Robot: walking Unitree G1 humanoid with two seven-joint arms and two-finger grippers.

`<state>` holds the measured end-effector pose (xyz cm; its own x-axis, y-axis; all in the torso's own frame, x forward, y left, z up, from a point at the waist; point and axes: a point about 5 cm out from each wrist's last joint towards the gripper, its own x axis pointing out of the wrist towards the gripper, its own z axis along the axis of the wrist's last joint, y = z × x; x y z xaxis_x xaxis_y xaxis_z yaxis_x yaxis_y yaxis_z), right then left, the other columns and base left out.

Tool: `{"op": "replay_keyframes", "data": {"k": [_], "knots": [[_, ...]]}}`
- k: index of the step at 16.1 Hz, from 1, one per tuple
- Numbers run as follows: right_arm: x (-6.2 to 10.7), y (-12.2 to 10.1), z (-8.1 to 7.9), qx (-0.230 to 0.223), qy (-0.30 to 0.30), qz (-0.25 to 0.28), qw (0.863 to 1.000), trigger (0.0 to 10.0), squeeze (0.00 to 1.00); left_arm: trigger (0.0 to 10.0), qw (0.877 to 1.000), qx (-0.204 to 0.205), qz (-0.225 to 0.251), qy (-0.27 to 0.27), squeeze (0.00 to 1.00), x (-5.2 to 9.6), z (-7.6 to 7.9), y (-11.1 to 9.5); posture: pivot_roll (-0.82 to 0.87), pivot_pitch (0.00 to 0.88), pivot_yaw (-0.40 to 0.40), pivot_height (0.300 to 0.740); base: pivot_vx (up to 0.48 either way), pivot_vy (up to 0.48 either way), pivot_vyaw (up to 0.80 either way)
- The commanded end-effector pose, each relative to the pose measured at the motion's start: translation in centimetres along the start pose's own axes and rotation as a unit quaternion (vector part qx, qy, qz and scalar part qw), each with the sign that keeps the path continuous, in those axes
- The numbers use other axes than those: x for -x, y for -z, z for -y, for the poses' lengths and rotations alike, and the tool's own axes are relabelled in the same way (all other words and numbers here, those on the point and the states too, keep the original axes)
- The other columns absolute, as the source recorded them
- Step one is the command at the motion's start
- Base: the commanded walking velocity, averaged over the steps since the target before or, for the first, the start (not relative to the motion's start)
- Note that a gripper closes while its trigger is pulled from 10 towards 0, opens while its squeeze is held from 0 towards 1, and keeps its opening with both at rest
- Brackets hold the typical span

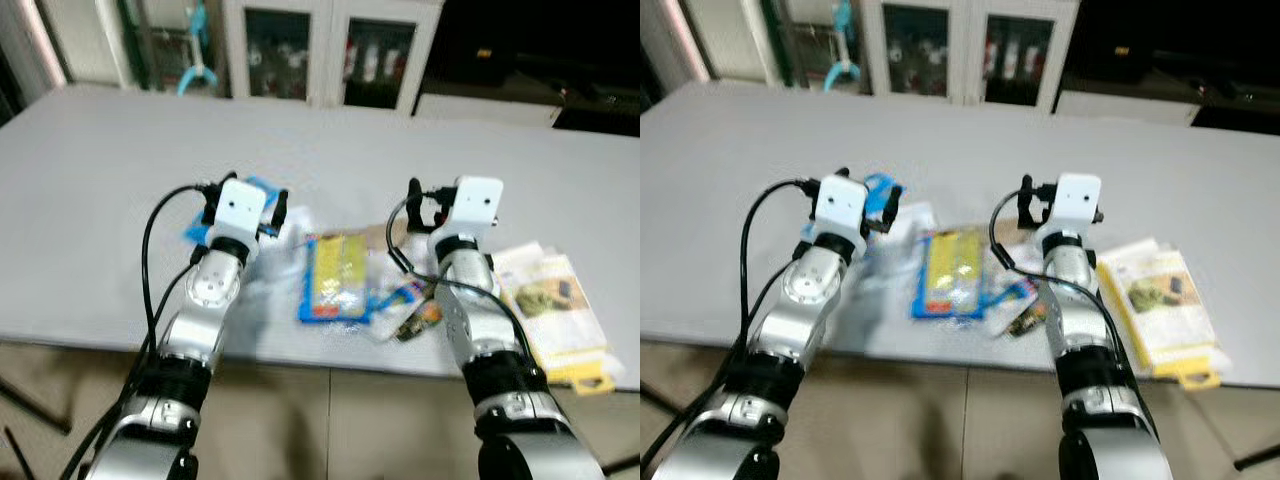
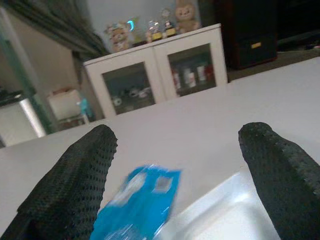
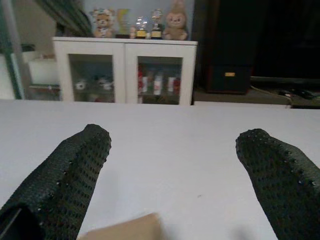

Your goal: Picking trash to rubbish bin

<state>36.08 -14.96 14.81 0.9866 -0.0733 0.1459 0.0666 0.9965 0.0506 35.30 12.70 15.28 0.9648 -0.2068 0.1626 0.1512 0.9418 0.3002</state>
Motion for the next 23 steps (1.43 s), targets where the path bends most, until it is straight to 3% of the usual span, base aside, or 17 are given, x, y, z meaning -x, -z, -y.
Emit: {"op": "replay_keyframes", "data": {"k": [1,7,9,10,13,15,16,17,18,19,20,23], "knots": [[-0.1,-0.3,0.9,-0.002,0.012,0.005,1.0,10.0,0.0,10.0,1.0,0.004,0.016,0.018,0.0,-0.1,0.9,-0.7,0.01,0.034,-0.057,0.74,0.0,0.0,0.0],[-0.1,-0.3,1.1,0.0,0.014,0.005,1.0,10.0,0.0,10.0,0.998,0.003,0.034,0.06,0.0,0.4,1.2,-1.6,0.01,0.036,-0.055,0.74,0.0,0.0,0.0],[0.0,-0.2,1.1,0.001,0.015,0.004,1.0,10.0,0.0,10.0,0.994,0.052,0.037,0.094,0.0,0.7,1.1,-2.8,0.02,0.031,-0.053,0.74,0.0,0.0,0.0],[0.0,-0.2,1.1,0.001,0.014,0.003,1.0,10.0,0.0,10.0,0.991,0.071,0.041,0.107,0.0,0.9,0.8,-3.4,0.02,0.03,-0.052,0.74,0.0,0.0,0.0],[0.0,0.0,1.1,0.001,0.012,0.002,1.0,10.0,0.0,10.0,0.987,0.059,0.033,0.145,0.0,1.8,-0.6,-4.5,0.02,0.022,-0.051,0.74,0.0,0.0,0.0],[0.1,0.1,1.1,0.0,0.01,0.0,1.0,10.0,0.0,10.0,0.978,0.078,-0.002,0.193,0.0,3.2,-1.3,-4.4,0.03,0.018,-0.051,0.74,0.0,0.0,0.0],[0.1,0.1,1.0,0.0,0.009,-0.001,1.0,10.0,0.0,10.0,0.962,0.119,-0.04,0.24,0.0,4.5,-1.7,-3.7,0.03,0.014,-0.048,0.74,0.0,0.0,0.0],[0.1,0.2,0.9,0.0,0.008,-0.002,1.0,10.0,0.0,10.0,0.961,0.093,-0.081,0.25,0.0,5.6,-2.6,-2.4,0.04,0.014,-0.05,0.74,0.0,0.0,0.0],[0.2,0.3,0.9,-0.001,0.007,-0.003,1.0,10.0,0.0,10.0,0.971,0.067,-0.109,0.201,0.0,5.4,-3.6,-1.7,0.04,0.014,-0.05,0.74,0.0,0.0,0.0],[0.2,0.4,0.9,-0.001,0.006,-0.004,1.0,10.0,0.0,10.0,0.974,0.064,-0.123,0.181,0.0,5.4,-4.0,-1.4,0.04,0.015,-0.05,0.74,0.0,0.0,0.0],[0.4,0.8,1.0,-0.002,0.009,-0.011,1.0,10.0,0.0,10.0,0.968,0.135,-0.146,0.156,0.0,5.9,-4.2,-2.0,0.06,0.013,-0.05,0.74,0.0,0.0,0.0],[0.4,0.8,1.1,-0.002,0.009,-0.012,1.0,10.0,0.0,10.0,0.949,0.198,-0.144,0.197,0.0,6.5,-3.5,-2.3,0.06,0.012,-0.048,0.74,0.0,0.0,0.0]]}}
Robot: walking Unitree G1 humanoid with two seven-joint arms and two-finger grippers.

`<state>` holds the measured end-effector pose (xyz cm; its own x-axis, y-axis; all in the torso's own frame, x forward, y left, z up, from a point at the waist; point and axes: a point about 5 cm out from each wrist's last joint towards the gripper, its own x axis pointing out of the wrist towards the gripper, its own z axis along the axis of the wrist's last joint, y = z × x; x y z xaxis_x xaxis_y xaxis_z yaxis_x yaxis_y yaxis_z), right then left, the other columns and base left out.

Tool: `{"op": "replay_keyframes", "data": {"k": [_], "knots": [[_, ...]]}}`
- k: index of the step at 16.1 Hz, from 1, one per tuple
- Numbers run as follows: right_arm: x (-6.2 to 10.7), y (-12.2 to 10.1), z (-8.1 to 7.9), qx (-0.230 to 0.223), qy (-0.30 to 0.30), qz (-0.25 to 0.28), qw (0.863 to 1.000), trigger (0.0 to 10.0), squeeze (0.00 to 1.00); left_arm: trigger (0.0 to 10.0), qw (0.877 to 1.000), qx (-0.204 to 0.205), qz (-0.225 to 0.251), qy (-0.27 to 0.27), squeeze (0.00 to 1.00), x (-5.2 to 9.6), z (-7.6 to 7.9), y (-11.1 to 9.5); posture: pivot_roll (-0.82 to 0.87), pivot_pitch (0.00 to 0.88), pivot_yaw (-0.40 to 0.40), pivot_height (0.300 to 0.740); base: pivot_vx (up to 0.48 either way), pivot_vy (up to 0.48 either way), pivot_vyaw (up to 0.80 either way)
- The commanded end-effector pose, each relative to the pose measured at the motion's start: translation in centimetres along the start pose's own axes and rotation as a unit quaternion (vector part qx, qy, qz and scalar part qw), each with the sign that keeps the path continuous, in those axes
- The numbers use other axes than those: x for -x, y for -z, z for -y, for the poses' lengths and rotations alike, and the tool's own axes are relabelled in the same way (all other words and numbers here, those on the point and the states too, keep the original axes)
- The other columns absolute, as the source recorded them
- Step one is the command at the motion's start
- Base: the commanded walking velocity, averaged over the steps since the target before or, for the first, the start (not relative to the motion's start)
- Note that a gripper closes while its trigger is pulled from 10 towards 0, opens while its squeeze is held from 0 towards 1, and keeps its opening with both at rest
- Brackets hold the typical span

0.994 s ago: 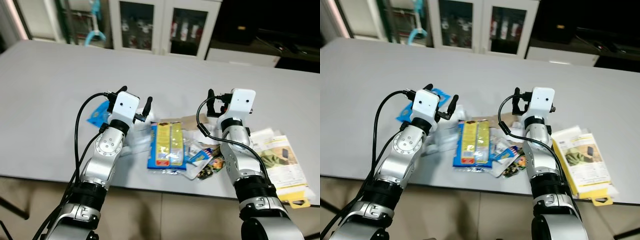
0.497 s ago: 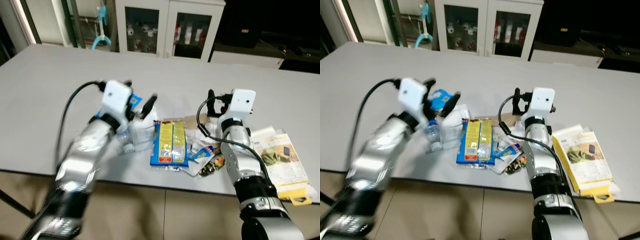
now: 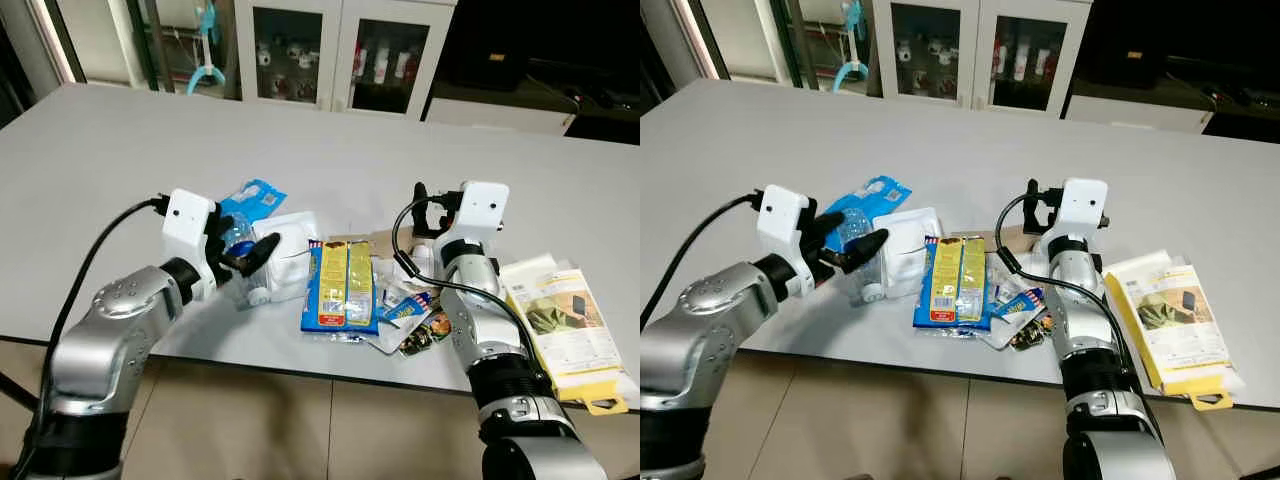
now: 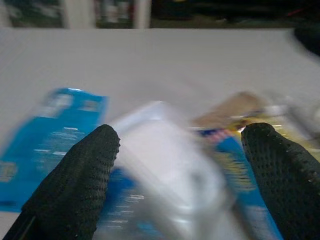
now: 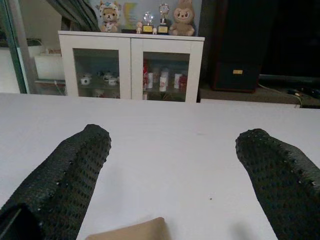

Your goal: Picking trash to rubbish bin

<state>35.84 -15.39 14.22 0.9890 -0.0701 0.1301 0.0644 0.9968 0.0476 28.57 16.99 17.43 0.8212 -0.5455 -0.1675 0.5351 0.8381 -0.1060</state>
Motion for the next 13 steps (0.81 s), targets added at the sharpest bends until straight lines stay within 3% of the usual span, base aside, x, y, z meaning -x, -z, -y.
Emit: {"op": "replay_keyframes", "data": {"k": [1,2,4,7,8,13], "knots": [[0.1,0.3,0.6,-0.004,0.009,-0.003,1.0,10.0,0.0,10.0,0.998,0.018,-0.007,0.059,0.0,1.1,1.3,0.1,0.06,0.011,-0.046,0.74,0.0,0.0,0.0],[0.1,0.3,0.6,-0.004,0.01,-0.004,1.0,10.0,0.0,10.0,0.995,0.015,-0.01,0.097,0.0,2.0,2.1,0.2,0.07,0.009,-0.045,0.74,0.0,0.0,0.0],[0.1,0.3,0.6,-0.004,0.009,-0.005,1.0,10.0,0.0,10.0,0.993,0.019,-0.02,0.117,0.0,2.8,2.8,0.4,0.07,0.008,-0.043,0.74,0.0,0.0,0.0],[0.1,0.4,0.5,-0.005,0.008,-0.006,1.0,10.0,0.0,10.0,0.992,-0.004,-0.096,0.088,0.0,3.3,2.8,2.1,0.07,0.007,-0.04,0.74,0.0,0.0,0.0],[0.1,0.5,0.4,-0.006,0.006,-0.008,1.0,10.0,0.0,10.0,0.99,0.007,-0.11,0.09,0.0,3.7,3.1,2.8,0.07,0.008,-0.037,0.74,0.0,0.0,0.0],[0.3,0.7,0.3,-0.008,0.006,-0.011,1.0,10.0,0.0,10.0,0.988,0.033,-0.133,0.067,0.0,4.1,3.0,4.3,0.07,0.015,-0.035,0.74,0.0,0.0,0.0]]}}
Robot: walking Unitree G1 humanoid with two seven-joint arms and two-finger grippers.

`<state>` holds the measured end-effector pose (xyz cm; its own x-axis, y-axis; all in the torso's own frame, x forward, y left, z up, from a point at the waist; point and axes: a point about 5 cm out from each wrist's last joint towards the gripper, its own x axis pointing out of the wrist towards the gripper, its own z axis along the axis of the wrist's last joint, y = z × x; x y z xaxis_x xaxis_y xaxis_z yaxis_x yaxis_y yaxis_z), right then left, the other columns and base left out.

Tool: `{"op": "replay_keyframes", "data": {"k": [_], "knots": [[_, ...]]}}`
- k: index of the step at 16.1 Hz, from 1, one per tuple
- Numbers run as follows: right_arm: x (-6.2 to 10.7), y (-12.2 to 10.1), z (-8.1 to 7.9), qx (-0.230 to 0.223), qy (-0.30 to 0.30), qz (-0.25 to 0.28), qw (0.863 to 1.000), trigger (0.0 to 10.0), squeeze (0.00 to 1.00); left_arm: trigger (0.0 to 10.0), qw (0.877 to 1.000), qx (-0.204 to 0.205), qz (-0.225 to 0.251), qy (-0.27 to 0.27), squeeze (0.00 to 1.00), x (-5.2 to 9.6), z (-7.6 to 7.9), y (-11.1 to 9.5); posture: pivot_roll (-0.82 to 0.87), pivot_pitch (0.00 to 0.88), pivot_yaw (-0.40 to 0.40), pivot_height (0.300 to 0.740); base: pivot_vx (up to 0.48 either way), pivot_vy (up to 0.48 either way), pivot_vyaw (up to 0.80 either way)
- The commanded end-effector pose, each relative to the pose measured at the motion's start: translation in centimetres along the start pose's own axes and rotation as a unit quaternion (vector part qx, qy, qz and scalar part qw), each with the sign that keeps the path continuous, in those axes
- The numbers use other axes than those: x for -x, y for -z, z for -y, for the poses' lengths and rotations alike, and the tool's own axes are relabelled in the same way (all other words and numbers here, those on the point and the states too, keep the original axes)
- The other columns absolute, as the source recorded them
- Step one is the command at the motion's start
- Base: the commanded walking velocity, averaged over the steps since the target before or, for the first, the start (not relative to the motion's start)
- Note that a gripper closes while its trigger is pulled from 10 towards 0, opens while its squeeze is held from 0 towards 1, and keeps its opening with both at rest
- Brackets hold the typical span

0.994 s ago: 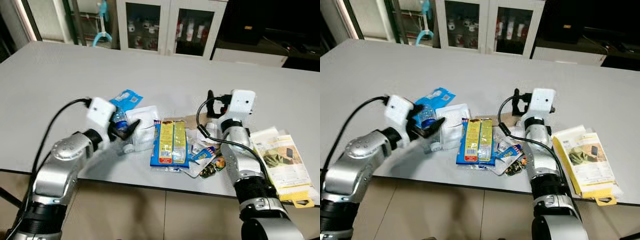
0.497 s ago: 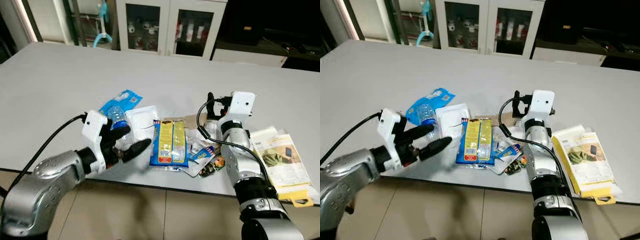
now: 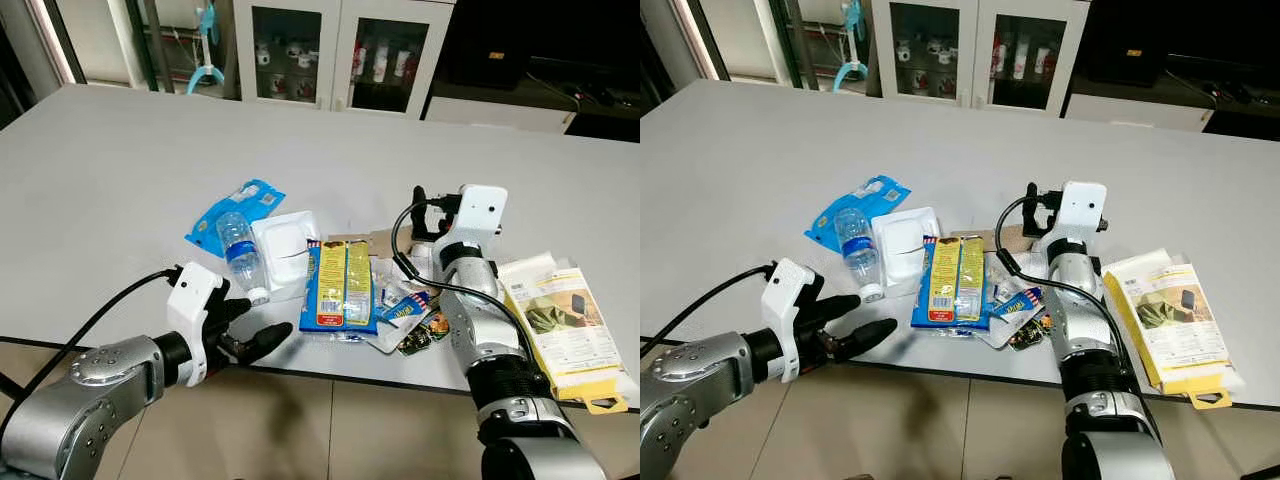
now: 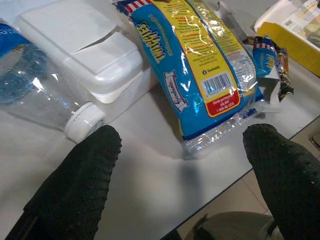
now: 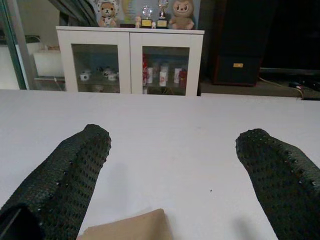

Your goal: Picking trash to rubbish bin

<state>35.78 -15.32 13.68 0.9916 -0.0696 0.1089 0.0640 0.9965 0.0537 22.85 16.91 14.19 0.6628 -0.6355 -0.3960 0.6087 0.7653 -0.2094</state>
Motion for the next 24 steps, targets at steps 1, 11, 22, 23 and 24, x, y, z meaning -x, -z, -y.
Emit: {"op": "replay_keyframes", "data": {"k": [1,11,22,23,24], "knots": [[0.1,0.2,0.3,-0.004,0.005,-0.001,1.0,10.0,0.0,10.0,1.0,0.0,-0.005,-0.008,0.0,-0.3,0.0,0.1,0.06,0.015,-0.035,0.74,0.0,0.0,0.0],[0.1,0.3,0.2,-0.004,-0.002,-0.004,1.0,10.0,0.0,10.0,0.99,0.106,0.031,-0.082,0.0,-3.0,-2.1,1.5,0.05,0.043,-0.051,0.74,0.0,0.0,0.0],[-0.1,0.0,0.3,-0.003,-0.005,-0.001,1.0,10.0,0.0,10.0,0.993,0.104,0.045,-0.017,0.0,-3.1,-0.6,0.4,0.04,0.052,-0.052,0.74,0.0,0.0,0.0],[-0.1,0.0,0.4,-0.003,-0.004,-0.001,1.0,10.0,0.0,10.0,0.995,0.092,0.043,-0.015,0.0,-2.7,-0.6,0.0,0.04,0.053,-0.052,0.74,0.0,0.0,0.0],[-0.2,0.0,0.4,-0.003,-0.004,-0.001,1.0,10.0,0.0,10.0,0.995,0.083,0.046,-0.008,0.0,-2.5,-0.4,-0.5,0.04,0.053,-0.05,0.74,0.0,0.0,0.0]]}}
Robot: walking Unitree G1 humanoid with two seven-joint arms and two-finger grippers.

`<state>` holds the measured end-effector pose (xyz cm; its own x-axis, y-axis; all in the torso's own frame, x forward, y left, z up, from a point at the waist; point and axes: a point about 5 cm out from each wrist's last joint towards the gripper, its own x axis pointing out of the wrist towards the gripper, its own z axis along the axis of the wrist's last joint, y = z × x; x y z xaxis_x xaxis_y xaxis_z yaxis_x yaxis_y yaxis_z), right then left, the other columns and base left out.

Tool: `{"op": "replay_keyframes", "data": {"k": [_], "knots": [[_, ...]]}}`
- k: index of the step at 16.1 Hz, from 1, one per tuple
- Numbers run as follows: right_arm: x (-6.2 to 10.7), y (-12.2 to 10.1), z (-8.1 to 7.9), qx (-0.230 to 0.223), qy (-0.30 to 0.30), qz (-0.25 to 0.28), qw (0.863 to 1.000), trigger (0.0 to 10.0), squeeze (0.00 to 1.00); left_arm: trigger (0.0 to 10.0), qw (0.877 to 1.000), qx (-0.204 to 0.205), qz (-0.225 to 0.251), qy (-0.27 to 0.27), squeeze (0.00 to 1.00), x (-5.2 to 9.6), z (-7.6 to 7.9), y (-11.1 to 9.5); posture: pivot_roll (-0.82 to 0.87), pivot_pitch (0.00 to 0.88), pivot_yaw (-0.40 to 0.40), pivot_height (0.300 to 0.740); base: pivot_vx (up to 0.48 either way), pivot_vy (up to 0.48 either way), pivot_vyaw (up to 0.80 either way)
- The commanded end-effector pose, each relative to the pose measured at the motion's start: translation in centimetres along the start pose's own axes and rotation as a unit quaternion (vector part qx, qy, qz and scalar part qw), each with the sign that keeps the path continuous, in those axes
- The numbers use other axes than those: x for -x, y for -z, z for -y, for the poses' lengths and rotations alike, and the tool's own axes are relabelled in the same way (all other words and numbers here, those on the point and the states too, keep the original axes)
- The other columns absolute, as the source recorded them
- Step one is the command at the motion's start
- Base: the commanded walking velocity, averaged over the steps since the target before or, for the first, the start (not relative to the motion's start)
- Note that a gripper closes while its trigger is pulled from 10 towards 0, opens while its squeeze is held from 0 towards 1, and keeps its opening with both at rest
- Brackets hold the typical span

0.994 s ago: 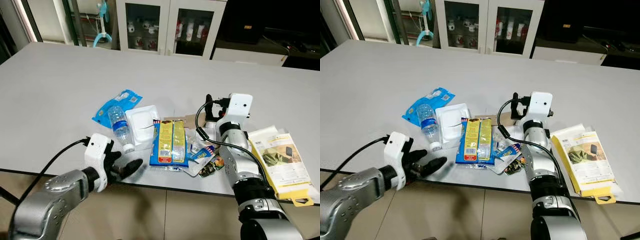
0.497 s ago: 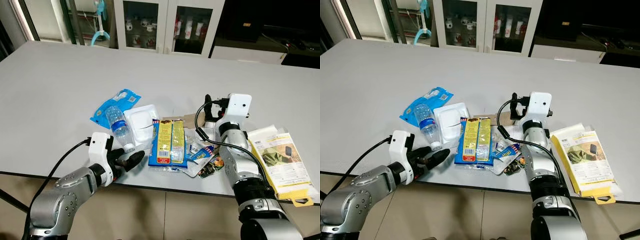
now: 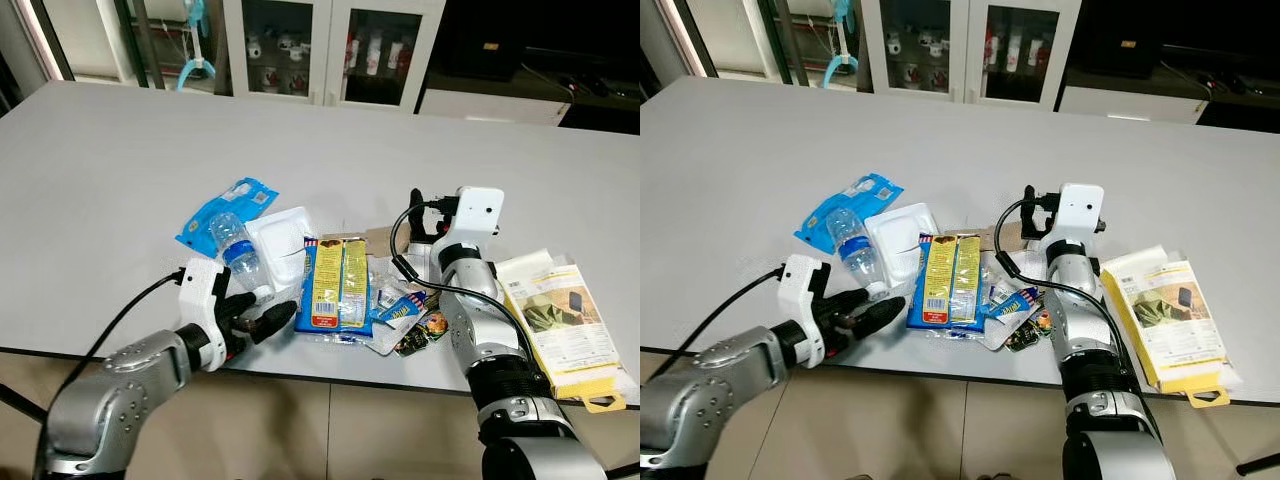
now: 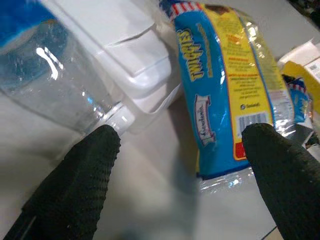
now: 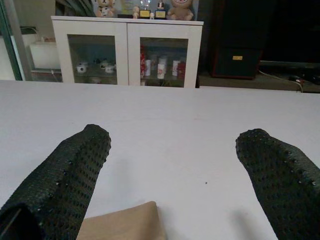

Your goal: Picking trash to rubbish bin

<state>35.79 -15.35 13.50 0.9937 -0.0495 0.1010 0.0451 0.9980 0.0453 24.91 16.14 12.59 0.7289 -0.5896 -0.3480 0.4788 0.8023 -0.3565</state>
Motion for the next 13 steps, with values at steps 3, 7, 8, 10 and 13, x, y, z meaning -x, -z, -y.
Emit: {"op": "replay_keyframes", "data": {"k": [3,7,8,10,13], "knots": [[-0.2,-0.2,0.4,-0.007,0.007,0.004,1.0,10.0,0.0,10.0,0.999,-0.012,0.007,0.036,0.0,-0.1,1.0,-1.0,0.04,0.051,-0.047,0.74,0.0,0.0,0.0],[-0.2,-0.3,0.4,-0.007,0.007,0.004,1.0,10.0,0.0,10.0,0.999,0.006,-0.009,0.037,0.0,-1.2,0.6,0.0,0.03,0.049,-0.047,0.74,0.0,0.0,0.0],[-0.2,-0.3,0.4,-0.006,0.007,0.005,1.0,10.0,0.0,10.0,0.999,0.014,-0.008,0.031,0.0,-1.5,0.3,0.0,0.03,0.049,-0.046,0.74,0.0,0.0,0.0],[-0.2,-0.3,0.5,-0.006,0.008,0.005,1.0,10.0,0.0,10.0,0.999,0.019,-0.007,0.028,0.0,-1.7,0.1,0.0,0.03,0.051,-0.047,0.74,0.0,0.0,0.0],[-0.2,-0.4,0.6,-0.005,0.008,0.006,1.0,10.0,0.0,10.0,0.998,0.049,0.001,0.028,0.0,-2.6,-0.5,0.5,0.02,0.051,-0.053,0.74,0.0,0.0,0.0]]}}
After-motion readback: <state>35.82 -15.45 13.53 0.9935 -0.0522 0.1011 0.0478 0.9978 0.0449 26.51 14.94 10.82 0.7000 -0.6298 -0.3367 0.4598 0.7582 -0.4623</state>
